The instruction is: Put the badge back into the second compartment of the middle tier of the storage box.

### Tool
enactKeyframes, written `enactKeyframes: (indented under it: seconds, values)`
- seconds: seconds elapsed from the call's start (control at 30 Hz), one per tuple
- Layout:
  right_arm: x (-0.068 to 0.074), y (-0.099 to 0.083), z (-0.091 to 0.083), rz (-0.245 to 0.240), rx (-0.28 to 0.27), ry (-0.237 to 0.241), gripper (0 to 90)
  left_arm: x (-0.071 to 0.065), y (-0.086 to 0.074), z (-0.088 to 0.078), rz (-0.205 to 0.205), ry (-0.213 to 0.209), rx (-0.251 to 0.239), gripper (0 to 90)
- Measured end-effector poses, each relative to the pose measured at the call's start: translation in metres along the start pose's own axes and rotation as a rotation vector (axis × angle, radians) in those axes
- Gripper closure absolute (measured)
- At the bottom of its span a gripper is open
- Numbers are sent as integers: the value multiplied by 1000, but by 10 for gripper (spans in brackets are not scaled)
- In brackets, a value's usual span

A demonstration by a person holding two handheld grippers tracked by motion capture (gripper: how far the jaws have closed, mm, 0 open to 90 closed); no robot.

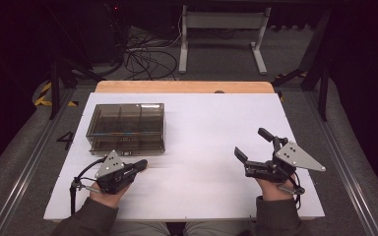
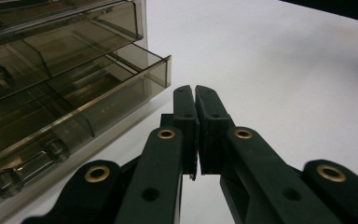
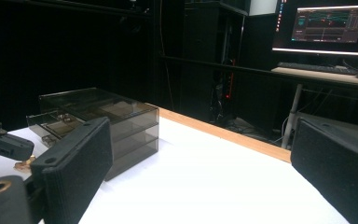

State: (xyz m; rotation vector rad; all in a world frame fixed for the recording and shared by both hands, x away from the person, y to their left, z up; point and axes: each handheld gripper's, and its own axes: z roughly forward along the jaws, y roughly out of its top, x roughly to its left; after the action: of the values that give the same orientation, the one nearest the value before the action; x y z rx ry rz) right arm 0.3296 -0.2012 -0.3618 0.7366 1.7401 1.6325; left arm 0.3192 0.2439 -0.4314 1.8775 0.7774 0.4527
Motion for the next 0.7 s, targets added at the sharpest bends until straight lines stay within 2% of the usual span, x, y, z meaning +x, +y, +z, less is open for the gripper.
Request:
enactKeyframes:
  seconds: [0.17,0.43,0.47,0.5,0.7]
  values:
    - [0,0,0,2,0,1,64,3,0,-1,0,17,-13,878]
    - [0,0,-1,4,-2,-1,64,5,0,-4,-28,33,-47,877]
    - [0,0,0,3,-2,-1,64,6,1,-4,-20,38,-51,878]
    - [0,0,0,2,-1,-1,64,5,1,-5,-32,37,-56,878]
    - [0,0,0,1,-2,0,64,8,2,-7,-22,60,-78,878]
